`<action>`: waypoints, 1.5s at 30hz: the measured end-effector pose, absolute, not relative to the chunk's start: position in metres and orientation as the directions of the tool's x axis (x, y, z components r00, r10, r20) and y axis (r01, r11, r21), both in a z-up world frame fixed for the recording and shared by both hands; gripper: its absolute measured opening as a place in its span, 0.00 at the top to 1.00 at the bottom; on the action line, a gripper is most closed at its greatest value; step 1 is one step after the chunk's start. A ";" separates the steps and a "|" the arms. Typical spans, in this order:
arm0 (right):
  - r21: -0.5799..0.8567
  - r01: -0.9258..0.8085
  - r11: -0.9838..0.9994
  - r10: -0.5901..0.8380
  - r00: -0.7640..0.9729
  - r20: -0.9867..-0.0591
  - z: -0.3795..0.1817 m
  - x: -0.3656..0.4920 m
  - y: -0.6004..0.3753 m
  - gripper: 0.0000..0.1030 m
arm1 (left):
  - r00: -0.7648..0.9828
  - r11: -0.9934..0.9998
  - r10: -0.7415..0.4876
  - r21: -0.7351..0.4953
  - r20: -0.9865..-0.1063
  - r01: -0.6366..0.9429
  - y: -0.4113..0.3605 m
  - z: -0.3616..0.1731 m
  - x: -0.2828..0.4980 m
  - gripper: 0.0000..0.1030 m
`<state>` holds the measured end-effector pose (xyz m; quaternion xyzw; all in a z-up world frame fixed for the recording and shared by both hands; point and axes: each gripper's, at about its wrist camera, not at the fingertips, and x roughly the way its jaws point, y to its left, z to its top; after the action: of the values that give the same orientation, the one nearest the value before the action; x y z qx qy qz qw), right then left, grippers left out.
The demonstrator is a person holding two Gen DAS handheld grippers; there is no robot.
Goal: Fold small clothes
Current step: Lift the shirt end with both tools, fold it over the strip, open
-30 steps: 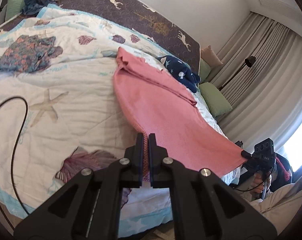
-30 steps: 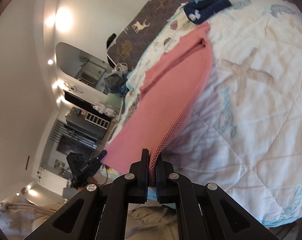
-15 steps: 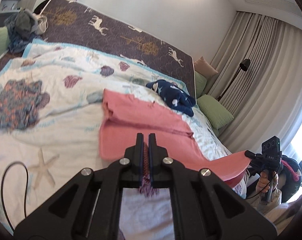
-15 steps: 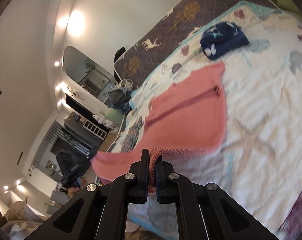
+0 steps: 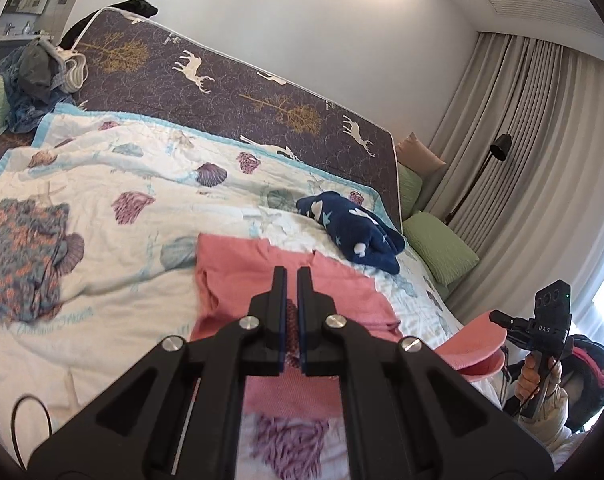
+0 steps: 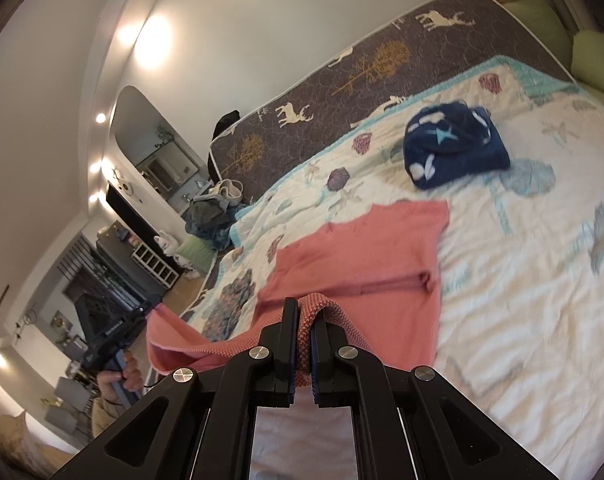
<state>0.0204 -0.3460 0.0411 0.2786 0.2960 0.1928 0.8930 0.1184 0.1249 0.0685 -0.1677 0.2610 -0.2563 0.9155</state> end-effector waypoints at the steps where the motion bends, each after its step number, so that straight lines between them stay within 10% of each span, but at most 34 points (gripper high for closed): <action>1: 0.605 -0.182 0.775 0.505 0.753 -0.421 0.043 0.028 -0.347 0.96 | 0.734 0.815 -0.554 -0.436 -0.392 0.382 0.123 0.071 0.124 0.95; 45: 0.610 0.191 0.769 0.409 0.586 -0.699 -0.090 0.305 -0.414 0.82 | 0.643 0.921 -0.323 -0.387 -0.694 0.045 0.083 -0.060 0.391 0.94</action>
<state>0.3051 -0.4142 -0.0896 0.3336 0.4501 0.0661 0.8257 0.3905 0.0830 -0.0597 -0.1698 0.4094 -0.1035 0.8904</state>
